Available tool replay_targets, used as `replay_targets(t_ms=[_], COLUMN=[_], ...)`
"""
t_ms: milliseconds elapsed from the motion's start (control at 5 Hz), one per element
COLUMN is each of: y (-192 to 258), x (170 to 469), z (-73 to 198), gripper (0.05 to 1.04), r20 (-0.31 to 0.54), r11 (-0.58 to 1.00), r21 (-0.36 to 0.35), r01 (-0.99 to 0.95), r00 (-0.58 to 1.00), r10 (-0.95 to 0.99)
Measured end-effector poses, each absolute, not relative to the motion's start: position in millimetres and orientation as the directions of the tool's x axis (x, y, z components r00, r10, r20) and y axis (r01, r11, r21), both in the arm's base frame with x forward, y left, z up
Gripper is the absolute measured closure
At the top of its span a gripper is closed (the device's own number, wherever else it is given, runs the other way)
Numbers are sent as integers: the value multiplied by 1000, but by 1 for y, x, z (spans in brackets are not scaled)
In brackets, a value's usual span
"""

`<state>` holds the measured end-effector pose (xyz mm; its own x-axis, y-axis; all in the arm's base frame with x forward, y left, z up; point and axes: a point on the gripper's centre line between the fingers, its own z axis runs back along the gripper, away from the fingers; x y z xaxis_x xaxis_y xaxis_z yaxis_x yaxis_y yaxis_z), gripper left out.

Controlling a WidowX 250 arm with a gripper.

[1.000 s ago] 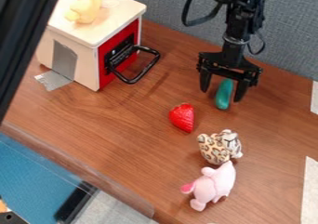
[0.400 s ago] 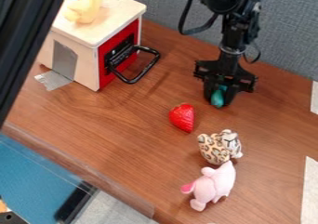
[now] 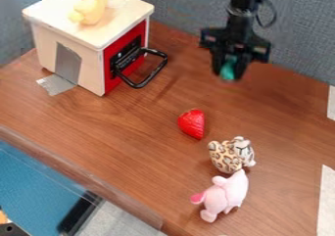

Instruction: Pick a blue item from the table

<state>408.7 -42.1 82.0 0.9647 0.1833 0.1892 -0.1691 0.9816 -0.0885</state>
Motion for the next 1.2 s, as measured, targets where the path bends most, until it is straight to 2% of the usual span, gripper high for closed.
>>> replay_targets(t_ms=[200,400,600,800,1000,1200], y=[-17,13,53,90,117,133], x=[361,312,262,233,223,230], z=[118,131,129,107,57,28], gripper=[648,649,649,648,649,649], r20=[199,201,206,198,180,184], r11=[976,970,962,970,980,987], r21=[-115,-140,-152,-102,-59,11], r01=[-184,-198,-227,-220,-188,-160], r00=[959,954,945,951,964,971], r10=[204,223,255,237,196,156])
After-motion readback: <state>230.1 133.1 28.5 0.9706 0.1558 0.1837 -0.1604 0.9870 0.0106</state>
